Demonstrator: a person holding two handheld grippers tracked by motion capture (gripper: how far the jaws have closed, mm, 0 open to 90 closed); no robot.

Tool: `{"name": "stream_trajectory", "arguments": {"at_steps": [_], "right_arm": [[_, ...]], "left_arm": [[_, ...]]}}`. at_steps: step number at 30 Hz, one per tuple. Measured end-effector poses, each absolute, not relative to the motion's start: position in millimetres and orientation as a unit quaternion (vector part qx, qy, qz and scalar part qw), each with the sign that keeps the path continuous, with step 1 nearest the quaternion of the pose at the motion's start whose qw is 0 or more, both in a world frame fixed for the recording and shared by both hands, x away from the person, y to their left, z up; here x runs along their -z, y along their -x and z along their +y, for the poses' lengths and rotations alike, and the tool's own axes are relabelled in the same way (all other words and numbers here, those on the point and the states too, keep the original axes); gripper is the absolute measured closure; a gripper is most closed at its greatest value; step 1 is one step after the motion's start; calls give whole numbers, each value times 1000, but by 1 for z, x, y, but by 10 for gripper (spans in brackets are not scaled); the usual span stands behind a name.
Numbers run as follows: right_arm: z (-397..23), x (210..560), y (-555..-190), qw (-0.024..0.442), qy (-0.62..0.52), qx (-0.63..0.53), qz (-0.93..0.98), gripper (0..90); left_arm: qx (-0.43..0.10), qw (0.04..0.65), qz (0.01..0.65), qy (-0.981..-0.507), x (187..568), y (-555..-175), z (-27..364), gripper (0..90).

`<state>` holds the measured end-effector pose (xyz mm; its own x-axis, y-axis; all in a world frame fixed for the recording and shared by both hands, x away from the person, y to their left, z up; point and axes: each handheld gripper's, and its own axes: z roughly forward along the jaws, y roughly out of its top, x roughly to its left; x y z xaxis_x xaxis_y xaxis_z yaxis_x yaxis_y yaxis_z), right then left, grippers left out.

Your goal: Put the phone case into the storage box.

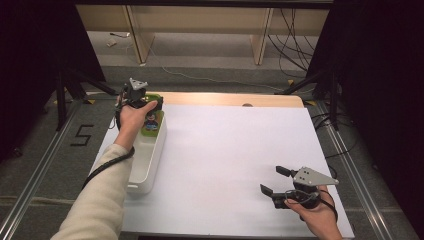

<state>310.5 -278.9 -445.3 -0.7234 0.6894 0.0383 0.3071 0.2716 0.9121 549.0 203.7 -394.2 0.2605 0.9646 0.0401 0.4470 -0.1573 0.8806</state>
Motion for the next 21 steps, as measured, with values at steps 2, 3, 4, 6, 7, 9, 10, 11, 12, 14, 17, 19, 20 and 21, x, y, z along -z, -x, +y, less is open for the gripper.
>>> {"name": "stream_trajectory", "arguments": {"at_steps": [2, 3, 4, 6, 7, 9, 10, 11, 12, 14, 17, 19, 20, 21], "right_arm": [[-279, 445, -310, 187, -321, -511, 775, 159], [-279, 445, -311, 187, -322, -511, 775, 160], [-279, 445, -310, 187, -322, -511, 775, 160], [-279, 445, -311, 187, -321, -512, 775, 160], [-279, 445, -311, 187, -321, -511, 775, 159], [-279, 445, -310, 187, -321, -510, 775, 160], [-279, 445, -310, 187, -321, -511, 775, 160], [-279, 445, -311, 187, -321, -511, 775, 160], [-279, 445, -310, 187, -321, -511, 775, 160], [-279, 445, -311, 187, -321, -511, 775, 160], [-279, 445, -310, 187, -321, -510, 776, 160], [-279, 445, -310, 187, -321, -510, 775, 160], [-279, 445, -311, 187, -321, -511, 775, 160], [-279, 446, -311, 187, -321, -512, 775, 160]], "left_arm": [[-325, 396, 514, -688, 395, -549, 204, 156], [-325, 395, 514, -688, 396, -549, 203, 157], [-324, 395, 514, -689, 396, -549, 203, 156], [-323, 394, 513, -690, 397, -550, 203, 156], [-323, 394, 514, -690, 398, -550, 203, 156], [-323, 392, 514, -691, 399, -550, 203, 156], [-323, 392, 514, -691, 400, -550, 202, 156], [-323, 392, 513, -692, 400, -550, 202, 156], [-322, 393, 513, -692, 400, -550, 202, 156], [-322, 392, 513, -693, 401, -550, 201, 156], [-322, 390, 513, -694, 402, -550, 201, 155], [-321, 389, 513, -694, 403, -551, 201, 155], [-320, 388, 514, -694, 404, -551, 201, 155], [-320, 388, 514, -695, 404, -551, 201, 155]]}}
